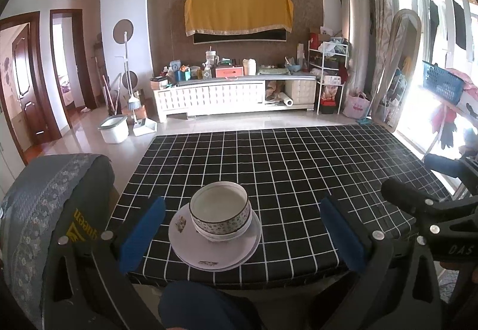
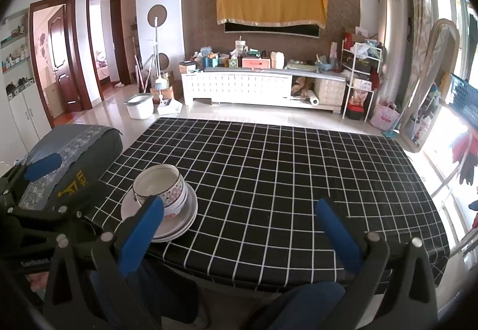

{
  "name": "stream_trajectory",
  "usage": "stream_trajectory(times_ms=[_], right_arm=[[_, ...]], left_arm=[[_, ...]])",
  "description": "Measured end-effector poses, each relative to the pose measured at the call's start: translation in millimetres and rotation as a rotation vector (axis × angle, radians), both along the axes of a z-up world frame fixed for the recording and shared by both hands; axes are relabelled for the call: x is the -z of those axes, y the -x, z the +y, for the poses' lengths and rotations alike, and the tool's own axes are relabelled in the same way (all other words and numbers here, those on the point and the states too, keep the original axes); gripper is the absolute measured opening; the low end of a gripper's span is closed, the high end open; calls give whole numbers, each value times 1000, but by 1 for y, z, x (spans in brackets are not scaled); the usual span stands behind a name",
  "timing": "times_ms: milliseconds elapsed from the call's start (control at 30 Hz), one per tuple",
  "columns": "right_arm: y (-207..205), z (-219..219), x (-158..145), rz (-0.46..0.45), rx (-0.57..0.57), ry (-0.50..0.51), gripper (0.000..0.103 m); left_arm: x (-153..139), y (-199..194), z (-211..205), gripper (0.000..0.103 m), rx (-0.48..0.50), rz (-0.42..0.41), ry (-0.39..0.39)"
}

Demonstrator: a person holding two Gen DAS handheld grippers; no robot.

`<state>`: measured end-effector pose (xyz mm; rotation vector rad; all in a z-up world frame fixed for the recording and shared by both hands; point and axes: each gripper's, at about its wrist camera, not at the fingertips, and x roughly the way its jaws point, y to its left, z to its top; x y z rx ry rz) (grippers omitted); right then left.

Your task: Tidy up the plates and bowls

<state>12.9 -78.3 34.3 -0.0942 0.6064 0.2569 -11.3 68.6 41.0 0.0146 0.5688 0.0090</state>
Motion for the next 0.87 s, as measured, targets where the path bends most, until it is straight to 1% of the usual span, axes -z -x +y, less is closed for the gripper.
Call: stream_trajectory(times_ms=[300,867], right_arm=[[1,-2,-1,0,2,-4,103],[5,-2,-2,3,11,-11,103]], left_arm=[[0,2,-3,102,2,6,-16],[1,5,-4,102,6,17,-14]])
